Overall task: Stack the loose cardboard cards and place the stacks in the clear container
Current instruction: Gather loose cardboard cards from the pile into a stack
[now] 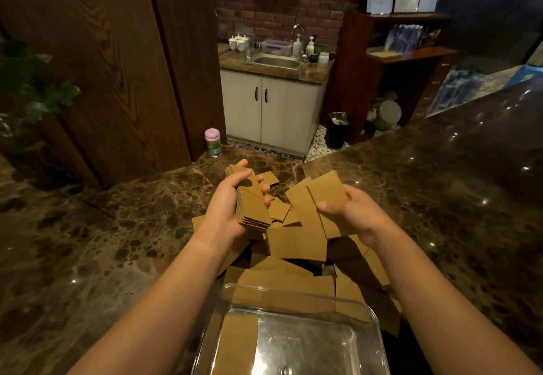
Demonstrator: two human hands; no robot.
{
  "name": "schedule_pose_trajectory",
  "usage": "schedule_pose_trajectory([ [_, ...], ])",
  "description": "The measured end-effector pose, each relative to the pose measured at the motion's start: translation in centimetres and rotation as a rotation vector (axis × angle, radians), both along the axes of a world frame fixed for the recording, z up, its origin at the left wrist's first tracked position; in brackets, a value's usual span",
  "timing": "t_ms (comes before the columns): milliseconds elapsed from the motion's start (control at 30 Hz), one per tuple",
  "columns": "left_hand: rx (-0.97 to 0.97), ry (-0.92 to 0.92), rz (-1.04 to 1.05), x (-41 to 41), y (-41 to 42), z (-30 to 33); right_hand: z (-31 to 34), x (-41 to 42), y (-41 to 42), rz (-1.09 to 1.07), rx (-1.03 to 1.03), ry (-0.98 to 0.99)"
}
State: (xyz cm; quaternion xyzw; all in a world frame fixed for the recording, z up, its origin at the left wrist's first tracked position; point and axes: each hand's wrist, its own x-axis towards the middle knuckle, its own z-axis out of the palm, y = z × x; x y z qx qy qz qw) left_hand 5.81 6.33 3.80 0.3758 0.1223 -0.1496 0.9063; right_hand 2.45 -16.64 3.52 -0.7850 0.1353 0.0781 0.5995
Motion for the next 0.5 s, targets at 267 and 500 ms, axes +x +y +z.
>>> schedule_pose_trajectory([
  [267,-0.019,-0.14,-0.105,-1.0,-2.9,2.3,4.0,-1.1,-0.5,-0.208,0.414,-0.089],
  [500,0.161,0.023,-0.134,-1.2,-3.1,2.3,5.2,-1.7,-0.6,-0.367,0.498,-0.18],
])
